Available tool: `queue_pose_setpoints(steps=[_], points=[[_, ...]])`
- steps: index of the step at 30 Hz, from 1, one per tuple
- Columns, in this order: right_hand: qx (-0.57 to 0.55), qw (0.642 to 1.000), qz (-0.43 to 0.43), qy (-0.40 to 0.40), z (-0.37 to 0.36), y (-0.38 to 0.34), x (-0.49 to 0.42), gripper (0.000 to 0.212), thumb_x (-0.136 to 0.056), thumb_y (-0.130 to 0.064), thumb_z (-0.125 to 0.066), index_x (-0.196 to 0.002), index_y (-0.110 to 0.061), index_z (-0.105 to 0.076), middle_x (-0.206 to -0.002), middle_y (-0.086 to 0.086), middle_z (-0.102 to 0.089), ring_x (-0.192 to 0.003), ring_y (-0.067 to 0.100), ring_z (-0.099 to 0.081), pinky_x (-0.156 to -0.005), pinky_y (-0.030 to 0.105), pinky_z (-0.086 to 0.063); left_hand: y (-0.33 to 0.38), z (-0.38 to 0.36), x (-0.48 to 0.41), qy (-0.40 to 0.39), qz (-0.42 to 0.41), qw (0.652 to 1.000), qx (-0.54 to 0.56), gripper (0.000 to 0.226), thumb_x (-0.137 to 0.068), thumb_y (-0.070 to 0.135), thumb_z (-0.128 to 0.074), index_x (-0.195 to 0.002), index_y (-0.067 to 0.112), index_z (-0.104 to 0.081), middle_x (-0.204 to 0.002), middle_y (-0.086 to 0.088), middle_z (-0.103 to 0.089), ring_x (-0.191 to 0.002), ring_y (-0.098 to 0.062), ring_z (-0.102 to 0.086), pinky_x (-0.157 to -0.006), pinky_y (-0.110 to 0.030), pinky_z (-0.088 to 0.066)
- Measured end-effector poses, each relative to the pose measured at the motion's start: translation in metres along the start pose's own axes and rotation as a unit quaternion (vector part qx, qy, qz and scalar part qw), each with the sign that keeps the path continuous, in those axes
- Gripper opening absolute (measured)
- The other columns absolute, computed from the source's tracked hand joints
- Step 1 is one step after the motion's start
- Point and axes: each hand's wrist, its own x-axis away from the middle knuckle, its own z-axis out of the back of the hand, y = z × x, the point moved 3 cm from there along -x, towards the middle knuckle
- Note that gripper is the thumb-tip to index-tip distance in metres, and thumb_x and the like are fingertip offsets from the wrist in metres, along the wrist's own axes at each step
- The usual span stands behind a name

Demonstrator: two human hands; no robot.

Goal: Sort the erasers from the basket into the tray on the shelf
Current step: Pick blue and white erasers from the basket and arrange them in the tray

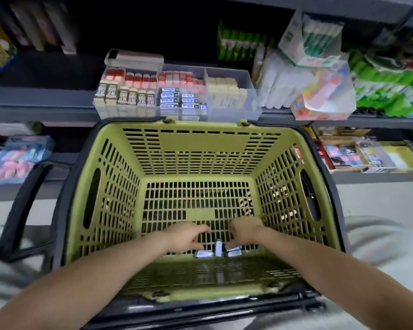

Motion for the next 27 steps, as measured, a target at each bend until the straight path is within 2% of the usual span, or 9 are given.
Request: queue_pose_setpoints(steps=[3, 6, 9, 11, 13, 16, 20, 23, 27], points=[[-0.027, 0.999, -0.004, -0.018, -0.01, 0.001, -0.004, 0.066, -0.068, -0.071, -0.062, -0.102, -0.015, -0.058, -0.093, -0.001, -0.06, -0.086, 0.015, -0.055, -0.073, 0.028, -0.046, -0.005, -0.017, -0.009, -0.029, -0.001, 0.999, -0.042, 0.072, -0.089, 0.031, -0.06, -0.149, 0.033, -0.02, -0.133, -0.01, -0.052, -0.118, -0.025, -0.052, -0.1, -0.039, -0.045], [-0.075, 0.997, -0.007, -0.03, -0.017, -0.004, -0.005, 0.075, -0.065, -0.067, -0.068, -0.116, -0.015, -0.054, -0.109, 0.0, -0.063, -0.096, 0.017, -0.058, -0.078, 0.029, -0.05, 0.001, -0.024, -0.018, -0.028, -0.044, 0.995, -0.088, 0.075, -0.088, 0.033, -0.061, -0.149, 0.038, -0.016, -0.136, -0.009, -0.048, -0.122, -0.027, -0.047, -0.103, -0.04, -0.041], [-0.114, 0.993, -0.023, -0.019, -0.02, -0.008, -0.005, 0.058, -0.069, -0.054, -0.074, -0.107, -0.016, -0.052, -0.092, -0.002, -0.059, -0.076, 0.013, -0.057, -0.055, 0.023, -0.046, 0.009, -0.028, -0.027, -0.026, -0.075, 0.99, -0.118, 0.071, -0.089, 0.028, -0.061, -0.148, 0.036, -0.023, -0.125, -0.008, -0.05, -0.112, -0.025, -0.05, -0.095, -0.034, -0.044], [-0.164, 0.985, -0.046, -0.025, -0.018, -0.005, -0.006, 0.053, -0.072, -0.044, -0.076, -0.109, -0.015, -0.051, -0.084, -0.001, -0.055, -0.066, 0.014, -0.06, -0.047, 0.024, -0.05, 0.01, -0.028, -0.033, -0.028, -0.083, 0.99, -0.112, 0.068, -0.09, 0.024, -0.061, -0.148, 0.033, -0.027, -0.119, -0.009, -0.051, -0.106, -0.024, -0.051, -0.091, -0.034, -0.043], [-0.192, 0.979, -0.061, -0.039, -0.015, -0.001, -0.009, 0.05, -0.074, -0.041, -0.075, -0.111, -0.013, -0.055, -0.089, 0.004, -0.061, -0.066, 0.018, -0.067, -0.049, 0.025, -0.054, 0.009, -0.025, -0.038, -0.018, -0.089, 0.991, -0.102, 0.065, -0.091, 0.026, -0.06, -0.148, 0.03, -0.029, -0.115, -0.01, -0.054, -0.104, -0.025, -0.053, -0.091, -0.035, -0.043], [-0.215, 0.973, -0.062, -0.063, -0.011, 0.002, -0.012, 0.054, -0.076, -0.036, -0.075, -0.119, -0.01, -0.055, -0.099, 0.009, -0.062, -0.064, 0.019, -0.068, -0.044, 0.023, -0.051, 0.007, -0.022, -0.042, 0.011, -0.098, 0.991, -0.093, 0.055, -0.093, 0.028, -0.057, -0.144, 0.026, -0.038, -0.116, -0.01, -0.058, -0.106, -0.025, -0.055, -0.092, -0.035, -0.045], [-0.247, 0.965, -0.065, -0.064, -0.001, 0.007, -0.018, 0.06, -0.079, -0.027, -0.072, -0.131, -0.009, -0.048, -0.129, 0.013, -0.054, -0.073, 0.021, -0.07, -0.052, 0.023, -0.056, 0.0, -0.017, -0.047, 0.032, -0.085, 0.992, -0.09, 0.042, -0.094, 0.03, -0.056, -0.135, 0.022, -0.051, -0.116, -0.007, -0.057, -0.105, -0.023, -0.057, -0.087, -0.031, -0.047], [-0.292, 0.953, -0.073, -0.035, 0.01, 0.017, -0.02, 0.062, -0.082, -0.021, -0.068, -0.136, -0.009, -0.041, -0.138, 0.016, -0.046, -0.076, 0.023, -0.07, -0.062, 0.026, -0.059, -0.002, -0.019, -0.045, 0.021, -0.064, 0.995, -0.08, 0.053, -0.092, 0.042, -0.055, -0.139, 0.022, -0.042, -0.121, -0.008, -0.055, -0.105, -0.023, -0.056, -0.088, -0.034, -0.048], [-0.357, 0.931, -0.08, -0.003, 0.028, 0.03, -0.02, 0.056, -0.084, -0.022, -0.067, -0.132, -0.006, -0.044, -0.13, 0.02, -0.051, -0.077, 0.024, -0.071, -0.062, 0.028, -0.059, 0.011, -0.032, -0.046, 0.051, -0.015, 0.992, -0.112, 0.072, -0.081, 0.067, -0.052, -0.138, 0.026, -0.038, -0.123, -0.01, -0.05, -0.09, -0.02, -0.053, -0.066, -0.027, -0.045]])
